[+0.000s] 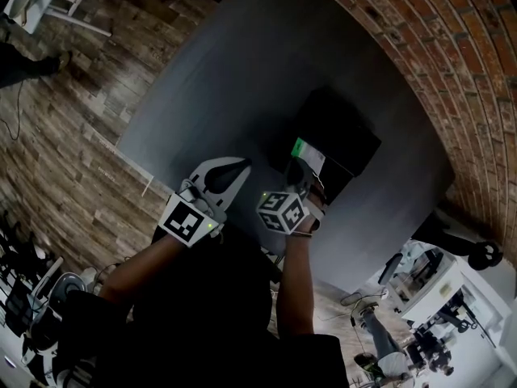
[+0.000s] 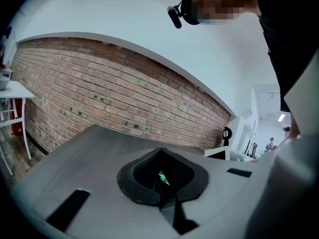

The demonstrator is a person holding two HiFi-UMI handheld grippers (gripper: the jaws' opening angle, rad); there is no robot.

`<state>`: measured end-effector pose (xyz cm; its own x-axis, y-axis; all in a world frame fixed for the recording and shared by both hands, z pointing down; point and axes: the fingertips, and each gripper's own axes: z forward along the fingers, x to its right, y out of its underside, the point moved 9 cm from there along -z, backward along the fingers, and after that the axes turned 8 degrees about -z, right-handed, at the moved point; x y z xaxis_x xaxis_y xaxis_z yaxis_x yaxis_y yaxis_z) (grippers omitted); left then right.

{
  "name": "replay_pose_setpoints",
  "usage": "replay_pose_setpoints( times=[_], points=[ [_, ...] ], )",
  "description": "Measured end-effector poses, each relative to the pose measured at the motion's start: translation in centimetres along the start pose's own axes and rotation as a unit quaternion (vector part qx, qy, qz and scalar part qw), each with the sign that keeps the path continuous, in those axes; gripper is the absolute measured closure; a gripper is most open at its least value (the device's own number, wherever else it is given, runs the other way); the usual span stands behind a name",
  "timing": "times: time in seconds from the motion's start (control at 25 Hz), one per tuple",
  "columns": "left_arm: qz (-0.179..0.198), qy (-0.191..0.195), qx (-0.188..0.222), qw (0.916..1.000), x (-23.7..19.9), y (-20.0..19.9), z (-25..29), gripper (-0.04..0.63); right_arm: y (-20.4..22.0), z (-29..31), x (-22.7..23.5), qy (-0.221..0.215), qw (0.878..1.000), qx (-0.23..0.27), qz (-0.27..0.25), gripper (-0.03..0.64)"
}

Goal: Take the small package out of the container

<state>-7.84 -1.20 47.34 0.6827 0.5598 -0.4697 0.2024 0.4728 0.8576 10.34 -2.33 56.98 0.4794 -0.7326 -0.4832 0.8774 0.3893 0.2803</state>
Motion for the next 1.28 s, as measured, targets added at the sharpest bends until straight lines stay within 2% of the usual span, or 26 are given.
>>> replay_pose_setpoints(
  times=[0.36, 0.64, 0.96, 1.28],
  points=[
    [0.006, 0.014, -0.006, 0.9999, 1.6, 0.3, 0.3, 0.561, 1.3, -2.1, -0.1, 0.002, 0.998, 0.054, 0.043, 0.594],
    [0.008, 0.025, -0.017, 0.9995, 3.0, 0.7, 0.6, 0.561, 2.8, -3.5, 0.8, 0.012, 0.991, 0.090, 0.099, 0.594],
    [0.019, 0.041, -0.026, 0.9986, 4.8, 1.4, 1.3, 0.561, 6.0, -5.1, 1.7, 0.025, 0.973, 0.130, 0.188, 0.594],
    [0.029, 0.061, -0.036, 0.9971, 7.2, 2.1, 2.6, 0.561, 9.6, -6.6, 1.9, 0.043, 0.952, 0.168, 0.251, 0.594]
  ],
)
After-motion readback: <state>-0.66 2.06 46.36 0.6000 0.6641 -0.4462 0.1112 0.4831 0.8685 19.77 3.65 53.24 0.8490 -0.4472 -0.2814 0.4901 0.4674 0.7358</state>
